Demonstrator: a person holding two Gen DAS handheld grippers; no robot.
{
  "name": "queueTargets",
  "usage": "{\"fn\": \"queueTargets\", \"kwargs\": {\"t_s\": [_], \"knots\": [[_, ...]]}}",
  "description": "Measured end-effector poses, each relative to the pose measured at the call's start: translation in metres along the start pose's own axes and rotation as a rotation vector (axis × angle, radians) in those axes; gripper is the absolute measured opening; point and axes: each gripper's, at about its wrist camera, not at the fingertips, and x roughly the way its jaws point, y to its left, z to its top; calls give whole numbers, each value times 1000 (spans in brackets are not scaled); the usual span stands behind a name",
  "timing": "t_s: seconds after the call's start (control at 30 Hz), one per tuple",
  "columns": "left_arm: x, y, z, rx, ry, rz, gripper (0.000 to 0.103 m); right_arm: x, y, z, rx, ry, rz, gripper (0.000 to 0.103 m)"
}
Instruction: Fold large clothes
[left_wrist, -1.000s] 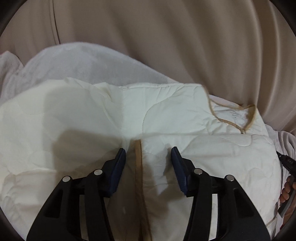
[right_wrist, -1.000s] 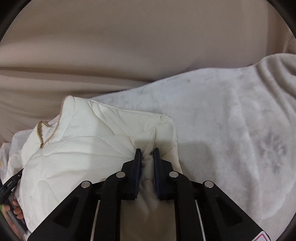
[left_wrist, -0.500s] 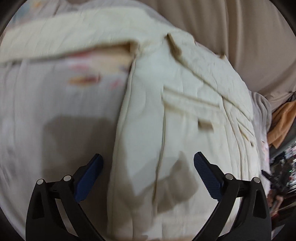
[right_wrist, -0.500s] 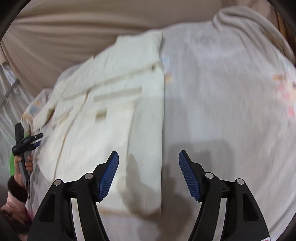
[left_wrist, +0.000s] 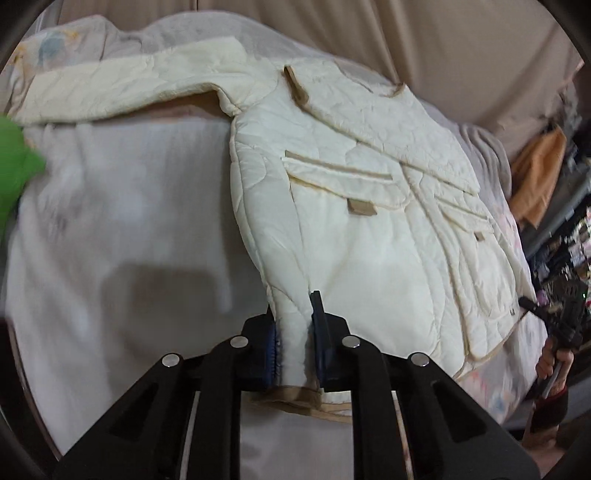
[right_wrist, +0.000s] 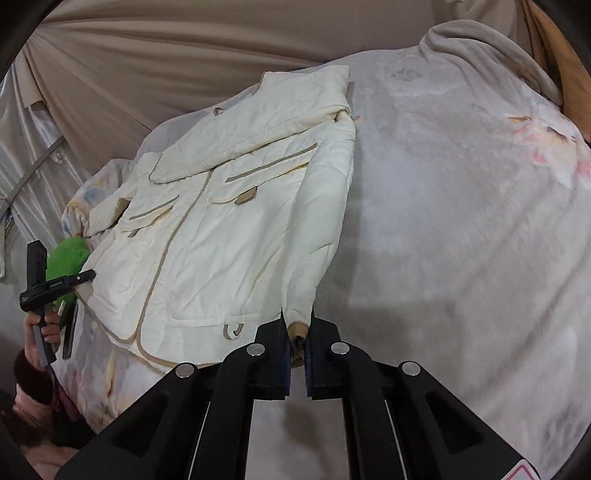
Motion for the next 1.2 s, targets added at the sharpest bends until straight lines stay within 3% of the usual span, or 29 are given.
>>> {"fn": "queueTargets", "kwargs": {"t_s": [0.07,0.17,0.23,0.3,0.37,0.47,0.53,0.63,0.77,0.87,0.93,0.97,1.1,1.2], "knots": [[-4,-7,-34,31,60,19,18,-6,-13,-30,16,54,-25,7],[-36,-13,-45,37,-24,65,21,-14,-27,-49,43,101,-96,24],[-71,-19,-25,45,-158,59,30,-35,-28,-28,43,26,-125,28],[-92,-34,5,98,-264,55,50,-57,-20,15,7,-112,-125,28],[-94,-54,45,157,-338,62,51,-59,-6,66,-42,-204,-81,28],[-61,-86,112,227,-382,12,51,-23,15,145,-114,-243,3,24],[-25,-104,152,248,-371,-16,51,19,26,192,-136,-230,35,23],[45,-136,208,287,-301,-61,51,100,40,258,-145,-194,6,16],[150,-173,259,305,-157,-106,51,193,48,304,-153,-95,-51,10],[211,-184,270,305,-87,-36,51,241,56,316,-191,-29,-48,9],[241,-177,275,290,-50,0,51,263,53,324,-217,-8,-102,0],[249,-170,276,275,-58,6,51,268,43,330,-193,-20,-143,0],[231,-136,284,187,-120,0,51,241,6,339,-2,-141,-147,0],[197,-98,288,106,-185,53,51,236,21,327,-100,-102,-57,5]]}}
